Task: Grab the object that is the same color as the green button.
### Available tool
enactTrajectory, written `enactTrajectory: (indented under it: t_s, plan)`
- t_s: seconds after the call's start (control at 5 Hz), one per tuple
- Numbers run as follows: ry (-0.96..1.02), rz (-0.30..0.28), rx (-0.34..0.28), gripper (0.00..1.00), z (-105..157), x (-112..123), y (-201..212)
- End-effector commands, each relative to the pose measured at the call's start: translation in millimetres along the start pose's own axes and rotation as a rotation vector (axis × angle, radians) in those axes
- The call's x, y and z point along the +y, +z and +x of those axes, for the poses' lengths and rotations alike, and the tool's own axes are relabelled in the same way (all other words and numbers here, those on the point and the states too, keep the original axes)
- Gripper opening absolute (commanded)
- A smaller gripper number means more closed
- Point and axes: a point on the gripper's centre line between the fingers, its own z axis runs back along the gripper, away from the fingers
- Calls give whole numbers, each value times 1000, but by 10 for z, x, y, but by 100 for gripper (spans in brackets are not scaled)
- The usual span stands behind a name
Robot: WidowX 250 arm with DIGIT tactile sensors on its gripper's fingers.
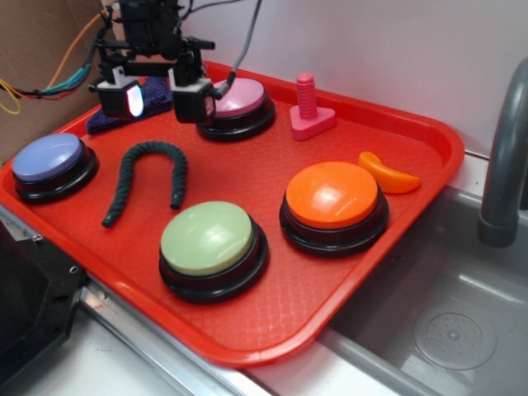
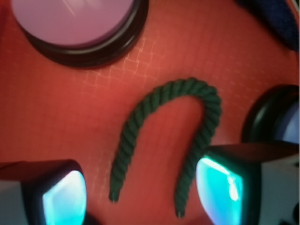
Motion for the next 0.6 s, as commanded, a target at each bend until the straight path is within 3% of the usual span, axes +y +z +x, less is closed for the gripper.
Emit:
enactTrajectory:
  t_s: [0.0, 0.2, 0.4]
  plan:
    - [0, -29, -39, 100, -40, 163, -141]
    - [-30, -68, -36, 100, -55, 171, -273]
    - [-106, -121, -87, 100, -56, 79, -282]
